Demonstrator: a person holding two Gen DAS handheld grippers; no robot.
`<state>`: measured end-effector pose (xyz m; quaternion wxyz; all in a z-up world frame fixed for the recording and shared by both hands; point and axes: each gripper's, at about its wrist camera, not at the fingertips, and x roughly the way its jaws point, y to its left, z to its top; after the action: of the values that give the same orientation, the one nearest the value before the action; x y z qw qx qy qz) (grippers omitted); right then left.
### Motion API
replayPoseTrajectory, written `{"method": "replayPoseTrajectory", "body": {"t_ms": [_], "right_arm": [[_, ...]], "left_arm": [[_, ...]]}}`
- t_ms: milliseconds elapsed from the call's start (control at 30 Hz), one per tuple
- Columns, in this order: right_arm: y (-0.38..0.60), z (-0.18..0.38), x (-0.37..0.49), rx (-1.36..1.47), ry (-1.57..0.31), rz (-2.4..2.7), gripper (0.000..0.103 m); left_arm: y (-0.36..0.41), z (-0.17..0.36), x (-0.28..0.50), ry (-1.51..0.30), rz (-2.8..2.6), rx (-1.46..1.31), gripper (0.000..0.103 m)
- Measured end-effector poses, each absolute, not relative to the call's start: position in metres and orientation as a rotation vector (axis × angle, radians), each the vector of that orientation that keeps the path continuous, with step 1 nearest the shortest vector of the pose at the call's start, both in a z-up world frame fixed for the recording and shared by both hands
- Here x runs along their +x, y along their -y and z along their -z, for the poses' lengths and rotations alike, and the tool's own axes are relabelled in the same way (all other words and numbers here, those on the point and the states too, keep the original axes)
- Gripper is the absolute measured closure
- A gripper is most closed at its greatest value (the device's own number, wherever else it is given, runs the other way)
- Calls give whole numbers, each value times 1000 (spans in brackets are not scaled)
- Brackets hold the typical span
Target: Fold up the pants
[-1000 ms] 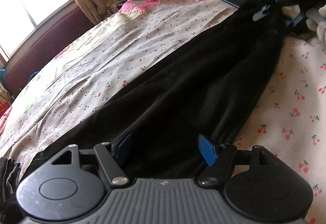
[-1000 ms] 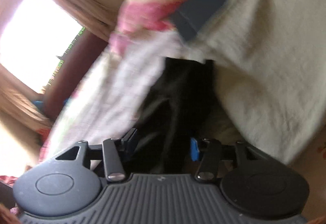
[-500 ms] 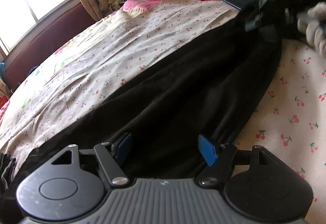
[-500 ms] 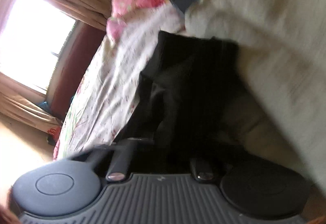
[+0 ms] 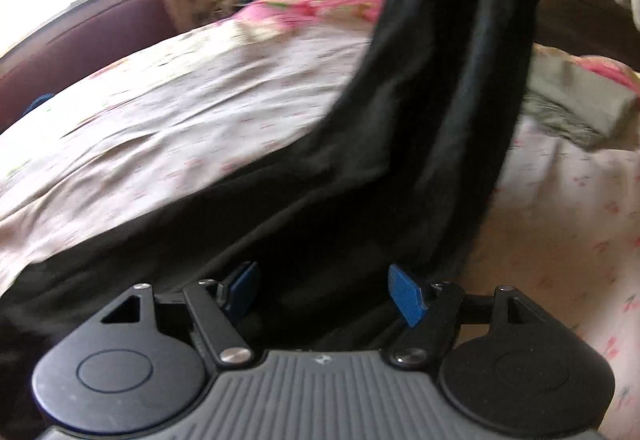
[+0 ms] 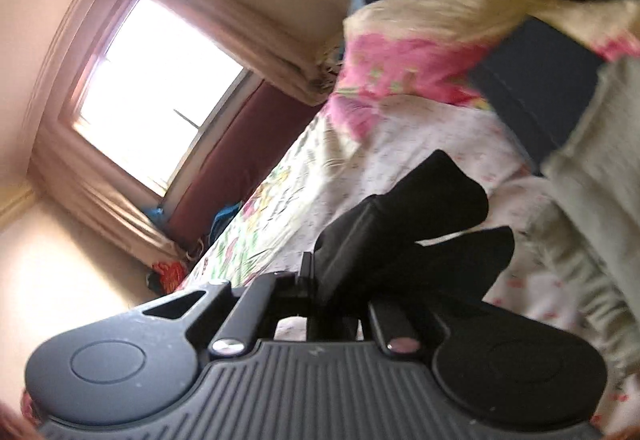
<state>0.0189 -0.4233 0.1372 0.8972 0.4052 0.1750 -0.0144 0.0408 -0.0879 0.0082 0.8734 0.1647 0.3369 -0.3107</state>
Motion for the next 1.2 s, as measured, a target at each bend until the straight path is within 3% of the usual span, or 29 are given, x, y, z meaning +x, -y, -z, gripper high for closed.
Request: {"method": "replayPoseTrajectory", "body": {"t_ms": [333, 633, 867, 1000, 1100, 1200], "right_arm": [[233, -185, 101, 512, -529, -303, 97], [0, -137, 139, 183, -738, -604, 97], [-112, -110, 106, -159, -735, -690, 96], [-148, -86, 107, -235, -825, -740, 87], [-156, -81, 106, -243, -880, -771, 67], [-149, -89, 97, -261, -827, -787, 64]], "left_arm": [[-67, -10, 25, -789, 278, 202, 18], [-141, -21, -12, -726, 212, 11, 17], [-156, -26, -26, -698, 237, -58, 17], [-170, -25, -28, -700, 229, -122, 17], [-176, -28, -34, -695, 212, -126, 17], [-183, -31, -43, -690, 187, -135, 16]]}}
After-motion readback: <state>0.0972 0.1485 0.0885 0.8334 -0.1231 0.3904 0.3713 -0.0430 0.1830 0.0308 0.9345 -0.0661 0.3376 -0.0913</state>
